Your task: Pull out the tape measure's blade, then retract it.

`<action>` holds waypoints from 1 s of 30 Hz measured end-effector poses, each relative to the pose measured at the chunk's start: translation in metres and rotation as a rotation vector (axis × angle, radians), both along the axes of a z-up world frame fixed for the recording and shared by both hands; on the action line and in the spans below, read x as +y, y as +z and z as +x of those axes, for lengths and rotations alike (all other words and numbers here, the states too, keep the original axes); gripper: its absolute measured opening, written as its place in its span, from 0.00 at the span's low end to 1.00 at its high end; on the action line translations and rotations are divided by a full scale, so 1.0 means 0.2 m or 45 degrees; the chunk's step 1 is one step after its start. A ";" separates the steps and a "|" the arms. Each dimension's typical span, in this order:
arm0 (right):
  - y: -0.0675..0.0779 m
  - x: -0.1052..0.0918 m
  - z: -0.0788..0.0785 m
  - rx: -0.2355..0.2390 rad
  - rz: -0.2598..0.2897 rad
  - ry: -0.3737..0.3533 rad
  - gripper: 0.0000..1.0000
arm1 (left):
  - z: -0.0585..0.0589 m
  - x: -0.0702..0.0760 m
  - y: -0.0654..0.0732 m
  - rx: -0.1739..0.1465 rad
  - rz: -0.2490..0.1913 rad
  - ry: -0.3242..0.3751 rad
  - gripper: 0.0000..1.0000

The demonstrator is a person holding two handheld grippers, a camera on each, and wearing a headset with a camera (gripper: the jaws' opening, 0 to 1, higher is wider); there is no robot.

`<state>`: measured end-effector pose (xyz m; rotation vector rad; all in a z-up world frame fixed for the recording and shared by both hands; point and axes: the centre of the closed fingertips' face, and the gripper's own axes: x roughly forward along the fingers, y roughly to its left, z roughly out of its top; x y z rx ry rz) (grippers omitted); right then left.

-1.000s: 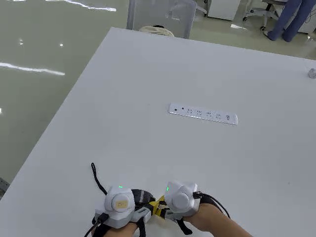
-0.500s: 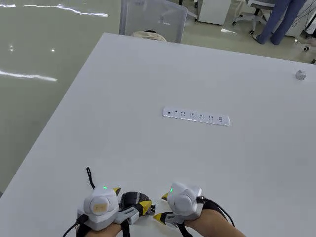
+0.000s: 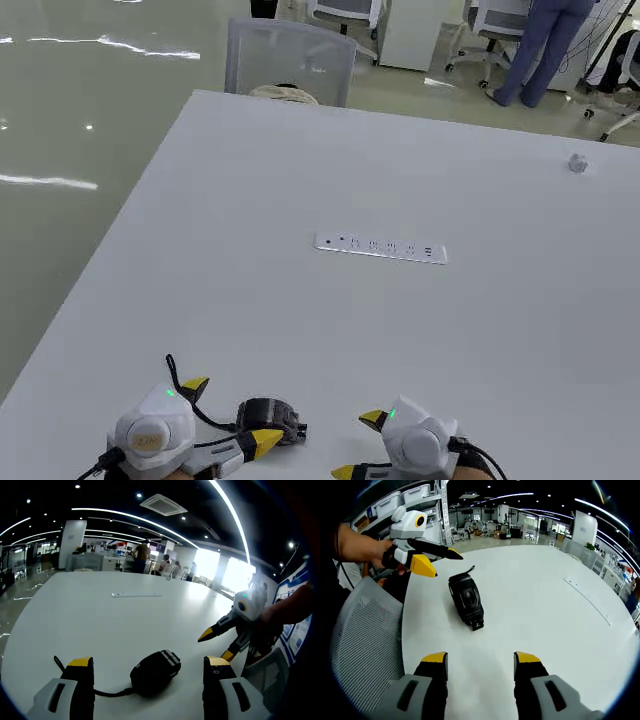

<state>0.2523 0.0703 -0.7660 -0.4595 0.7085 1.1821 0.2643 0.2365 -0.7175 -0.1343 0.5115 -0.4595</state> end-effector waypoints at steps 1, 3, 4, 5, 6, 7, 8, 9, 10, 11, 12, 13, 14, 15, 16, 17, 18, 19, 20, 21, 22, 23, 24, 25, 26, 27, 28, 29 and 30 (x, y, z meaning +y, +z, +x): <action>0.01 -0.03 0.00 -0.008 0.001 -0.015 0.56 | -0.01 0.01 0.01 -0.004 -0.018 0.000 0.89; 0.01 -0.09 -0.01 -0.004 0.011 -0.058 0.59 | -0.03 0.03 0.00 0.017 -0.057 -0.004 0.95; 0.01 -0.12 -0.02 0.002 0.016 -0.077 0.60 | -0.05 0.03 -0.02 0.052 -0.097 -0.011 0.97; 0.02 -0.14 -0.03 0.008 0.021 -0.097 0.61 | -0.07 0.04 -0.04 0.107 -0.117 -0.014 0.98; 0.02 -0.17 -0.04 0.021 0.035 -0.130 0.62 | -0.10 0.08 -0.07 0.135 -0.084 -0.022 0.98; 0.02 -0.19 -0.05 0.027 0.046 -0.154 0.64 | -0.10 0.10 -0.07 0.113 -0.074 -0.027 0.99; 0.01 -0.21 -0.06 0.030 0.053 -0.178 0.66 | -0.12 0.12 -0.08 0.111 -0.071 -0.038 1.00; 0.01 -0.24 -0.07 0.029 0.060 -0.195 0.68 | -0.14 0.14 -0.09 0.125 -0.088 -0.041 1.00; 0.01 -0.26 -0.09 0.028 0.074 -0.217 0.70 | -0.16 0.18 -0.09 0.135 -0.108 -0.031 1.00; 0.01 -0.28 -0.10 0.027 0.082 -0.238 0.73 | -0.17 0.21 -0.08 0.127 -0.104 -0.021 1.00; 0.02 -0.30 -0.10 0.026 0.089 -0.258 0.74 | -0.18 0.23 -0.08 0.118 -0.099 -0.012 1.00; 0.03 -0.32 -0.11 0.031 0.118 -0.304 0.75 | -0.19 0.27 -0.07 0.110 -0.094 -0.005 1.00; 0.04 -0.34 -0.11 0.037 0.140 -0.338 0.77 | -0.20 0.30 -0.06 0.106 -0.087 0.007 1.00; 0.05 -0.38 -0.11 0.041 0.160 -0.382 0.78 | -0.20 0.35 -0.05 0.093 -0.053 0.037 1.00; 0.05 -0.41 -0.11 0.038 0.165 -0.405 0.79 | -0.22 0.37 -0.05 0.090 -0.040 0.031 1.00; 0.06 -0.45 -0.11 0.032 0.167 -0.422 0.80 | -0.23 0.38 -0.04 0.084 -0.030 0.026 1.00; 0.07 -0.49 -0.11 0.018 0.176 -0.450 0.81 | -0.25 0.41 -0.02 0.073 -0.013 0.025 1.00; 0.08 -0.52 -0.11 0.015 0.189 -0.473 0.82 | -0.26 0.43 -0.01 0.064 0.000 0.023 1.00; 0.10 -0.55 -0.11 0.013 0.208 -0.497 0.85 | -0.27 0.44 0.00 0.060 0.008 0.020 1.00; 0.12 -0.59 -0.11 0.012 0.233 -0.526 0.87 | -0.29 0.46 0.01 0.057 0.007 0.020 1.00; 0.14 -0.61 -0.11 0.007 0.247 -0.543 0.90 | -0.29 0.47 0.02 0.055 0.002 0.021 1.00; 0.15 -0.66 -0.12 -0.002 0.250 -0.554 0.93 | -0.30 0.48 0.02 0.054 -0.004 0.019 1.00; 0.15 -0.69 -0.12 -0.013 0.240 -0.563 0.95 | -0.31 0.49 0.02 0.053 -0.003 0.016 1.00; 0.15 -0.73 -0.13 -0.026 0.222 -0.575 0.96 | -0.32 0.50 0.02 0.051 0.007 0.009 1.00; 0.15 -0.76 -0.14 -0.032 0.216 -0.582 0.97 | -0.33 0.50 0.02 0.051 0.015 0.001 1.00; 0.15 -0.79 -0.15 -0.036 0.212 -0.587 0.99 | -0.34 0.50 0.02 0.055 0.018 -0.012 1.00; 0.15 -0.83 -0.17 -0.032 0.200 -0.602 1.00 | -0.35 0.50 0.01 0.054 0.023 -0.035 1.00; 0.15 -0.86 -0.18 -0.030 0.195 -0.610 1.00 | -0.36 0.50 0.01 0.057 0.027 -0.049 1.00; 0.15 -0.89 -0.19 -0.033 0.189 -0.616 1.00 | -0.38 0.49 0.01 0.058 0.035 -0.068 1.00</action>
